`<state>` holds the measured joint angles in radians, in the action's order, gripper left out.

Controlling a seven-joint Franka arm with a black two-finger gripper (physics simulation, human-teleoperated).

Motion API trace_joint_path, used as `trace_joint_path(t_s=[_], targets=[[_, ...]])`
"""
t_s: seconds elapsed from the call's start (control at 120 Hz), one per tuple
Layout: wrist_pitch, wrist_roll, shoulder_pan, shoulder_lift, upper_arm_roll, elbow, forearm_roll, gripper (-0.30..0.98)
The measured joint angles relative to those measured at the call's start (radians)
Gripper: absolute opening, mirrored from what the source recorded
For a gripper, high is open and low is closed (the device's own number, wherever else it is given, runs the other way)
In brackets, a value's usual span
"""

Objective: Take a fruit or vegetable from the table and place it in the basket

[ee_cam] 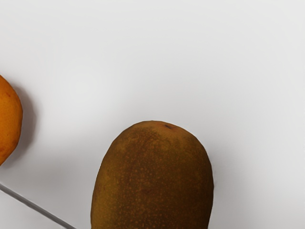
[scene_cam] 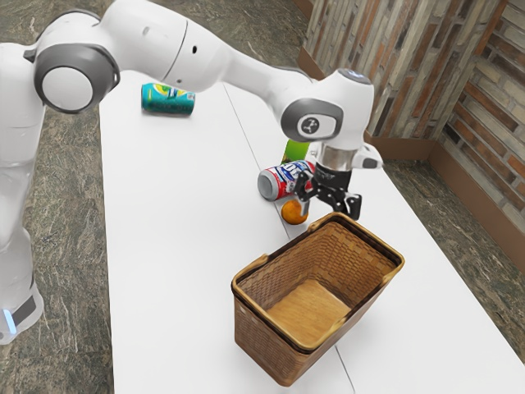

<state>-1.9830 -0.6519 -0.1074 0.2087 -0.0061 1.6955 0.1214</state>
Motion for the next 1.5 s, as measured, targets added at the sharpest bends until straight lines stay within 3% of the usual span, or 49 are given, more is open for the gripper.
trace_joint_path(t_s=[1.175,1.342,1.5], targets=[[-0.077,0.017,0.0,0.04,0.001,0.063,0.035,0.69],[-0.078,0.004,0.002,0.039,0.002,0.07,0.034,0.42],[-0.078,-0.011,0.002,0.035,0.001,0.073,0.028,0.25]])
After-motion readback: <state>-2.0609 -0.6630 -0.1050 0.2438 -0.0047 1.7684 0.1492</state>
